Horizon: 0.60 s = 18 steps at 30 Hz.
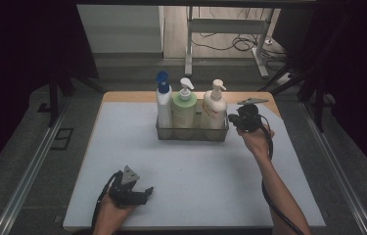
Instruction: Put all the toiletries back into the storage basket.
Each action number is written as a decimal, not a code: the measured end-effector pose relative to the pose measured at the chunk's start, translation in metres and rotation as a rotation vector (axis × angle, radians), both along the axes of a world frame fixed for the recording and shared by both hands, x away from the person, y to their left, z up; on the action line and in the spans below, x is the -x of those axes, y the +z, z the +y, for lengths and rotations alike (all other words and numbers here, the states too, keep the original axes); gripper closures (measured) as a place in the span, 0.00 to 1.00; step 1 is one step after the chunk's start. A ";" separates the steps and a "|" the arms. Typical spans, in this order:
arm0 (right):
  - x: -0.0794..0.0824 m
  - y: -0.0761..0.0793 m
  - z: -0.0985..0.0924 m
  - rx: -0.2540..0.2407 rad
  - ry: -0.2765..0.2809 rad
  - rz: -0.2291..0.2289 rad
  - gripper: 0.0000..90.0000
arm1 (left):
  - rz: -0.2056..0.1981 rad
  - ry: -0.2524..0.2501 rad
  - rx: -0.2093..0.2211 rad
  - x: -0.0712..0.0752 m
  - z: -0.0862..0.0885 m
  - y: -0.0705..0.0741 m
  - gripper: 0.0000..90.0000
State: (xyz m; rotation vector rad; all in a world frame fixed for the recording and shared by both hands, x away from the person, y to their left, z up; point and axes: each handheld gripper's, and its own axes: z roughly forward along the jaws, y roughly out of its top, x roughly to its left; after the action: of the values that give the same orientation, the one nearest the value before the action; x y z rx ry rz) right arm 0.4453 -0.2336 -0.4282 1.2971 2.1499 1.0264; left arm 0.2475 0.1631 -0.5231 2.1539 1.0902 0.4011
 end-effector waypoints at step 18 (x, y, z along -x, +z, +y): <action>-0.021 -0.016 0.011 -0.007 -0.025 0.038 0.99 | 0.000 0.000 -0.001 0.000 0.000 0.000 0.20</action>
State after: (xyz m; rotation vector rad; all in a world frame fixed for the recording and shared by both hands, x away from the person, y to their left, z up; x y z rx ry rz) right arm 0.4658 -0.2229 -0.4437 1.3542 2.1545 1.0079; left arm 0.2475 0.1631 -0.5231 2.1545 1.0896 0.4013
